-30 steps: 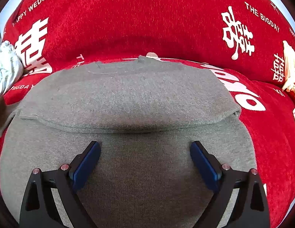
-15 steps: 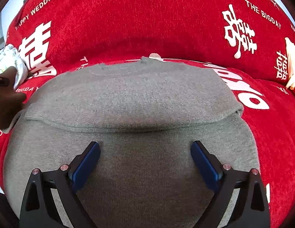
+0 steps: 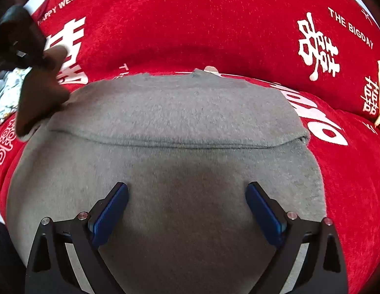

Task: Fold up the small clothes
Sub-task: 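Lift the sleeve and carry it across the sweater body with the left tool, then lay the sleeve onto the sweater body and open the left tool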

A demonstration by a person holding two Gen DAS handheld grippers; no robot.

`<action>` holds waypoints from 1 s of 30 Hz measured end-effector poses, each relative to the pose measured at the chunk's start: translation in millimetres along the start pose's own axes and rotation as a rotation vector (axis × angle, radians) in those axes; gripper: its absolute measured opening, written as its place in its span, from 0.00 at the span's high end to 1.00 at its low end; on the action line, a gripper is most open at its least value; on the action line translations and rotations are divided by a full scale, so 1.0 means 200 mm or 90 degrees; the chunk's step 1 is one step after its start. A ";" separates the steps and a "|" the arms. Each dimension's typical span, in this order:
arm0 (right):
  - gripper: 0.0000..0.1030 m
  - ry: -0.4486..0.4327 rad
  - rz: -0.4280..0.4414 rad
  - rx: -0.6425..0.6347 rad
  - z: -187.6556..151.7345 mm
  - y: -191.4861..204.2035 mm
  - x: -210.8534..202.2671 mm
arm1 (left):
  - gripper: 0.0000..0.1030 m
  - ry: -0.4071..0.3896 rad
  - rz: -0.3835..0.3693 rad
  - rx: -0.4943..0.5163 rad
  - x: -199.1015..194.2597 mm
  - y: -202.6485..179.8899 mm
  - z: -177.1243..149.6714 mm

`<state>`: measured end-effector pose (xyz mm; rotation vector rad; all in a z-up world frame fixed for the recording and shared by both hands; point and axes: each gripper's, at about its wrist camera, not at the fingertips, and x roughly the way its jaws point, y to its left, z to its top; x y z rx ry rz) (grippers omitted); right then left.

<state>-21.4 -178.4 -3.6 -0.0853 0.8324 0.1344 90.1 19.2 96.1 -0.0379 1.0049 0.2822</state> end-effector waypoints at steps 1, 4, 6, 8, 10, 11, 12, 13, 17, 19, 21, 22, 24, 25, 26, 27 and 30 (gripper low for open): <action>0.05 -0.001 0.003 -0.004 -0.01 -0.01 -0.01 | 0.91 -0.001 -0.002 0.008 -0.01 -0.05 0.00; 0.05 -0.006 0.009 -0.017 -0.04 -0.03 -0.03 | 0.91 0.003 -0.009 0.028 -0.01 -0.16 -0.01; 0.05 -0.009 0.012 -0.024 -0.05 -0.04 -0.04 | 0.91 0.009 -0.017 0.034 0.00 -0.22 -0.02; 0.05 -0.012 0.013 -0.031 -0.05 -0.04 -0.05 | 0.91 0.012 -0.024 0.043 0.00 -0.29 -0.03; 0.05 -0.016 0.016 -0.033 -0.06 -0.05 -0.05 | 0.91 0.013 -0.031 0.055 -0.01 -0.35 -0.04; 0.05 -0.017 0.017 -0.034 -0.06 -0.05 -0.06 | 0.91 0.011 -0.032 0.060 -0.02 -0.37 -0.04; 0.05 -0.019 0.018 -0.034 -0.06 -0.06 -0.06 | 0.91 0.009 -0.034 0.066 -0.03 -0.40 -0.05; 0.05 -0.023 0.020 -0.034 -0.07 -0.06 -0.06 | 0.91 0.008 -0.036 0.070 -0.04 -0.42 -0.05; 0.05 -0.033 0.025 -0.036 -0.08 -0.06 -0.07 | 0.91 0.002 -0.050 0.092 -0.08 -0.53 -0.06; 0.05 -0.035 0.026 -0.035 -0.08 -0.06 -0.08 | 0.91 -0.001 -0.058 0.105 -0.10 -0.58 -0.07; 0.05 -0.038 0.028 -0.035 -0.09 -0.06 -0.08 | 0.91 -0.002 -0.070 0.116 -0.12 -0.63 -0.07; 0.05 -0.040 0.029 -0.034 -0.09 -0.06 -0.08 | 0.91 0.000 -0.078 0.120 -0.12 -0.65 -0.08; 0.05 -0.042 0.031 -0.034 -0.09 -0.06 -0.08 | 0.91 0.006 -0.095 0.129 -0.13 -0.70 -0.08; 0.05 -0.043 0.031 -0.034 -0.09 -0.06 -0.08 | 0.91 0.009 -0.101 0.131 -0.13 -0.72 -0.08; 0.05 -0.043 0.032 -0.034 -0.09 -0.07 -0.08 | 0.91 0.012 -0.106 0.137 -0.13 -0.74 -0.09; 0.05 -0.044 0.032 -0.034 -0.09 -0.07 -0.08 | 0.91 0.014 -0.111 0.146 -0.13 -0.76 -0.09; 0.05 -0.046 0.032 -0.035 -0.09 -0.07 -0.08 | 0.91 0.020 -0.122 0.161 -0.12 -0.82 -0.10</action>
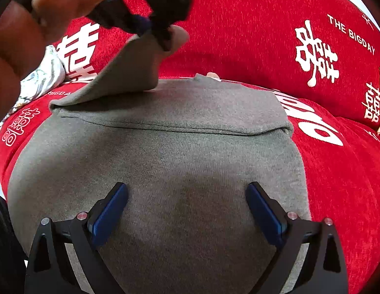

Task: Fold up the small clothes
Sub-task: 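Lay the sleeve onto the sweater body and open the left tool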

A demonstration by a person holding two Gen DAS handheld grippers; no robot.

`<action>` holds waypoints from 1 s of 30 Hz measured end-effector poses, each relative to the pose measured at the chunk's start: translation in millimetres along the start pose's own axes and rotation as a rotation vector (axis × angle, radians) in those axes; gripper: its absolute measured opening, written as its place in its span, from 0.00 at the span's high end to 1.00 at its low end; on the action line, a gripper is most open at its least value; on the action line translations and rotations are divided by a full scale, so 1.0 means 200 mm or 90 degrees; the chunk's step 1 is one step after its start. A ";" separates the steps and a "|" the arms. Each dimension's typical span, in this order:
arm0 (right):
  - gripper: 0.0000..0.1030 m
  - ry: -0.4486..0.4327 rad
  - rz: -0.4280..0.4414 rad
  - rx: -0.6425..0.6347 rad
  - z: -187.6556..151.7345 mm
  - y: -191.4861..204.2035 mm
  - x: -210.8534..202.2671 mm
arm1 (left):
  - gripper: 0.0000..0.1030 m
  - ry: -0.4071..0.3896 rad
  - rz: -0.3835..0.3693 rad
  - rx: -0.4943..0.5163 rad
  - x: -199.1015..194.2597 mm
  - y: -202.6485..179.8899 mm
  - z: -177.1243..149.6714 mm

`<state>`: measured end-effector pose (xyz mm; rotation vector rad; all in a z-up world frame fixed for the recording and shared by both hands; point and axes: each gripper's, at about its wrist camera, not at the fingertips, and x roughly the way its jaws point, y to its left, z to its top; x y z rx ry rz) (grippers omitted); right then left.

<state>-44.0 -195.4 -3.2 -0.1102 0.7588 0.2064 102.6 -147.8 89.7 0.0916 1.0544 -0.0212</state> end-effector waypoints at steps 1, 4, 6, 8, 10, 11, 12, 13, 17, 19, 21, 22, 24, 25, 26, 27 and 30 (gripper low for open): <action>0.05 -0.001 0.000 0.000 0.00 0.00 0.00 | 0.91 0.004 -0.005 0.002 0.01 -0.01 0.00; 0.05 -0.003 0.001 0.000 0.00 0.00 0.00 | 0.91 0.018 -0.012 0.004 0.05 -0.03 0.01; 0.05 -0.005 0.003 0.000 -0.01 -0.01 0.00 | 0.91 0.026 -0.018 0.003 0.08 -0.04 0.00; 0.05 -0.007 0.004 0.000 -0.01 -0.01 -0.01 | 0.91 0.032 -0.028 0.008 0.10 -0.06 0.00; 0.05 -0.008 0.006 -0.001 -0.01 -0.01 -0.01 | 0.91 0.036 -0.031 0.024 0.12 -0.09 -0.02; 0.05 -0.009 0.006 -0.001 -0.02 -0.01 -0.01 | 0.91 0.038 -0.033 0.031 0.13 -0.10 -0.02; 0.05 -0.010 0.007 -0.001 -0.02 -0.02 -0.01 | 0.91 0.041 -0.036 0.036 0.14 -0.10 -0.02; 0.05 -0.011 0.008 -0.001 -0.02 -0.02 -0.01 | 0.91 0.044 -0.040 0.040 0.15 -0.11 -0.03; 0.05 -0.013 0.010 -0.002 -0.02 -0.03 -0.01 | 0.91 0.054 -0.060 0.046 0.20 -0.12 -0.05; 0.05 -0.014 0.011 -0.002 -0.02 -0.03 -0.01 | 0.91 0.056 -0.066 0.050 0.22 -0.13 -0.06; 0.04 -0.014 0.013 -0.002 -0.02 -0.03 -0.01 | 0.91 0.058 -0.068 0.057 0.23 -0.15 -0.07; 0.04 -0.014 0.013 -0.002 -0.02 -0.03 -0.01 | 0.91 0.059 -0.069 0.060 0.24 -0.16 -0.07; 0.04 -0.015 0.014 -0.003 -0.02 -0.03 -0.01 | 0.91 0.060 -0.073 0.063 0.25 -0.17 -0.07; 0.04 -0.015 0.014 -0.003 -0.02 -0.03 -0.01 | 0.91 0.060 -0.074 0.065 0.26 -0.18 -0.08; 0.04 -0.015 0.015 -0.003 -0.02 -0.03 -0.01 | 0.91 0.061 -0.075 0.068 0.26 -0.19 -0.08; 0.04 -0.015 0.014 -0.003 -0.02 -0.03 -0.01 | 0.91 0.061 -0.076 0.070 0.27 -0.19 -0.08; 0.04 -0.016 0.015 -0.003 -0.02 -0.03 -0.01 | 0.91 0.063 -0.078 0.078 0.28 -0.21 -0.09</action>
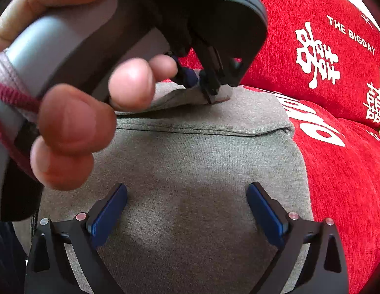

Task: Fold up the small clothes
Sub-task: 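Lay the sleeve onto the sweater body and open the left tool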

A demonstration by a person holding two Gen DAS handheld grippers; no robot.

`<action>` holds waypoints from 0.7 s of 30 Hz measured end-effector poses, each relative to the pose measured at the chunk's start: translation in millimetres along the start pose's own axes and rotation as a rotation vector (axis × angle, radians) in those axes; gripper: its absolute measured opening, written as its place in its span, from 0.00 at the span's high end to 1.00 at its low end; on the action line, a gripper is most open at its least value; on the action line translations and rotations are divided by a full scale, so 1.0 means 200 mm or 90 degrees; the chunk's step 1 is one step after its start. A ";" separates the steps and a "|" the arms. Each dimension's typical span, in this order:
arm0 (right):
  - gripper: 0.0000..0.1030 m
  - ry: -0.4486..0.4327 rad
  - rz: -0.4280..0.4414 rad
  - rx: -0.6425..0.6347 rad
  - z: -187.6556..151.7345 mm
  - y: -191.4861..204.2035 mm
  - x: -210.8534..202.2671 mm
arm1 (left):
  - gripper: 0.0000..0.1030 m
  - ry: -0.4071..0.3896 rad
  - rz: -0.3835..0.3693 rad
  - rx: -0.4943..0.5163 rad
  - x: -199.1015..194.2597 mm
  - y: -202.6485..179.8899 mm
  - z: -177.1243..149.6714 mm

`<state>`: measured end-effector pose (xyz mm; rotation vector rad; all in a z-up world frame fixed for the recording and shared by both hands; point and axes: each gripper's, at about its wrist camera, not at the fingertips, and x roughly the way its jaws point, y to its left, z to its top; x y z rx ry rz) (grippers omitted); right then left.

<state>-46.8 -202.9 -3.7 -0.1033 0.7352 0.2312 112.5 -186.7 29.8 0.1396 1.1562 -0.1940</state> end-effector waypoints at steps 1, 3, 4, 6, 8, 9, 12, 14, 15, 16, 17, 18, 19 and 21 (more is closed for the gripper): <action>0.04 0.000 0.000 0.000 0.00 0.00 0.00 | 0.91 0.001 0.000 0.002 0.01 0.00 0.00; 0.04 0.000 -0.001 -0.001 0.00 0.00 0.00 | 0.91 0.004 -0.002 0.002 0.02 -0.01 -0.01; 0.04 0.000 0.000 0.000 0.00 0.00 0.00 | 0.91 0.005 -0.004 0.002 0.02 -0.01 -0.01; 0.04 0.000 0.000 0.000 0.00 0.00 0.00 | 0.91 0.007 -0.007 0.004 0.03 -0.01 -0.01; 0.04 0.000 -0.001 -0.001 0.00 0.00 0.00 | 0.91 0.007 -0.008 0.008 0.04 -0.02 -0.02; 0.04 0.000 -0.002 -0.002 0.00 0.00 0.00 | 0.91 0.009 -0.009 0.008 0.05 -0.02 -0.02; 0.04 0.000 -0.002 -0.002 0.00 0.00 0.00 | 0.87 0.015 -0.019 0.000 0.06 0.00 -0.02; 0.04 0.000 -0.002 -0.002 0.01 0.00 0.00 | 0.33 0.021 -0.059 -0.005 0.07 0.01 -0.02; 0.04 0.000 -0.002 -0.002 0.00 0.00 0.00 | 0.18 0.022 -0.078 -0.004 0.07 0.00 -0.02; 0.04 0.001 -0.003 -0.003 0.01 0.00 0.00 | 0.05 0.015 -0.066 -0.006 0.06 0.00 -0.02; 0.04 0.001 -0.004 -0.004 0.01 0.00 0.00 | 0.05 0.005 -0.038 -0.008 0.06 0.00 -0.02; 0.04 0.001 -0.005 -0.005 0.01 0.00 0.00 | 0.05 0.005 -0.027 -0.004 0.07 0.00 -0.02; 0.03 0.001 -0.006 -0.005 0.01 0.00 0.01 | 0.05 0.010 -0.038 -0.003 0.07 0.00 -0.03; 0.03 0.001 -0.004 -0.004 0.02 0.00 0.01 | 0.05 0.014 -0.065 -0.012 0.07 0.03 -0.04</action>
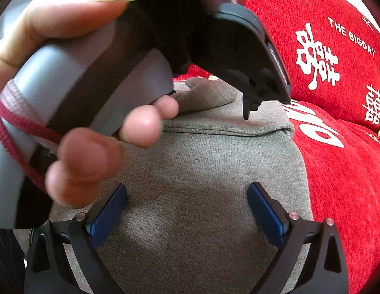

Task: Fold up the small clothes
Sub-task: 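Lay the sleeve onto the sweater body and open the left tool, then move both tools to the sweater hem with fingers open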

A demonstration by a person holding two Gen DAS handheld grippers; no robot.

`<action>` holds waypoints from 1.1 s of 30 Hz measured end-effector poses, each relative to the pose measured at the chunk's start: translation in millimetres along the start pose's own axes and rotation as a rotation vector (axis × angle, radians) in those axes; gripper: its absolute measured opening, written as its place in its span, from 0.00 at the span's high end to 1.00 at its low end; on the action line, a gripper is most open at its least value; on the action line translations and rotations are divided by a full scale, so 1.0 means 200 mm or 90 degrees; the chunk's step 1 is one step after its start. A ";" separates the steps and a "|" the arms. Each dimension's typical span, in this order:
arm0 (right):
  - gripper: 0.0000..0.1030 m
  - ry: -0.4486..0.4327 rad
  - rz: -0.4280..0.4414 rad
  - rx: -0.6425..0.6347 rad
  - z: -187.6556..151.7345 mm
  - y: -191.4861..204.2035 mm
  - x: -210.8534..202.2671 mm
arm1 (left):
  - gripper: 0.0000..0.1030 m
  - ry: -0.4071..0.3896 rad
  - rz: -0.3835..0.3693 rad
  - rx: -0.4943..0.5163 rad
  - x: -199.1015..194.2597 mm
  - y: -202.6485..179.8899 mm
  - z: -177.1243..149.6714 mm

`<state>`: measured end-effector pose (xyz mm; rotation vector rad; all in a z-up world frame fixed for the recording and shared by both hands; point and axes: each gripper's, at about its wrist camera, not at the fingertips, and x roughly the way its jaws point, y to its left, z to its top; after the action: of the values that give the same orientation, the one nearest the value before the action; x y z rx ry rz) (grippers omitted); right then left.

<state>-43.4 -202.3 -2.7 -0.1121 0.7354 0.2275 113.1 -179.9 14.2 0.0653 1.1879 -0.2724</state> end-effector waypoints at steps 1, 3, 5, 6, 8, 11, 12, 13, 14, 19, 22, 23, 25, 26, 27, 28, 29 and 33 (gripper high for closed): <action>0.03 0.000 0.000 0.000 0.00 0.00 0.00 | 0.05 -0.003 -0.011 -0.002 -0.02 0.02 -0.01; 0.03 0.001 0.000 0.000 0.00 0.00 0.00 | 0.05 -0.018 -0.042 -0.001 -0.08 0.06 -0.03; 0.03 0.003 0.004 0.004 0.00 -0.01 -0.01 | 0.05 -0.041 -0.066 0.000 -0.16 0.11 -0.05; 0.03 0.003 0.007 0.009 0.00 -0.01 -0.02 | 0.05 -0.053 -0.075 0.000 -0.20 0.15 -0.07; 0.03 0.006 0.016 0.037 0.01 -0.05 -0.04 | 0.05 -0.079 -0.089 -0.005 -0.28 0.25 -0.10; 0.03 0.000 0.011 0.098 0.08 -0.13 -0.06 | 0.05 -0.108 -0.073 -0.037 -0.34 0.43 -0.15; 0.03 -0.005 -0.002 0.113 0.12 -0.15 -0.06 | 0.05 -0.111 -0.059 -0.059 -0.35 0.51 -0.16; 0.03 -0.006 -0.008 0.118 0.16 -0.15 -0.06 | 0.05 -0.111 -0.048 -0.077 -0.34 0.56 -0.16; 0.03 -0.004 -0.012 0.117 0.21 -0.14 -0.04 | 0.05 -0.109 -0.033 -0.110 -0.33 0.65 -0.18; 0.03 0.007 -0.018 0.096 0.47 -0.03 0.13 | 0.05 -0.112 0.004 -0.169 -0.31 0.85 -0.27; 0.03 0.057 -0.013 0.098 0.59 0.00 0.31 | 0.05 -0.105 0.025 -0.169 -0.28 0.89 -0.31; 0.06 0.075 -0.012 0.096 0.61 0.01 0.38 | 0.05 -0.099 0.027 -0.170 -0.26 0.89 -0.32; 0.67 0.121 -0.021 0.091 0.62 -0.01 0.51 | 0.05 -0.090 0.031 -0.165 -0.22 0.90 -0.34; 0.73 0.121 -0.051 0.085 0.61 -0.02 0.52 | 0.05 -0.090 0.036 -0.156 -0.22 0.90 -0.35; 0.79 0.104 -0.048 0.092 0.61 -0.05 0.50 | 0.05 -0.093 0.042 -0.148 -0.22 0.89 -0.36; 0.81 0.097 -0.038 0.116 0.60 -0.10 0.47 | 0.05 -0.096 0.046 -0.140 -0.21 0.88 -0.36; 0.81 0.090 -0.047 0.138 0.59 -0.15 0.44 | 0.05 -0.099 0.049 -0.133 -0.21 0.87 -0.36; 0.66 0.083 -0.014 0.262 0.48 -0.37 0.37 | 0.05 -0.100 0.066 -0.105 -0.19 0.81 -0.36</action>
<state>89.9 -244.5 18.9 0.2580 0.8956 0.0453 74.8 -2.1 6.9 -0.0373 1.0437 -0.0858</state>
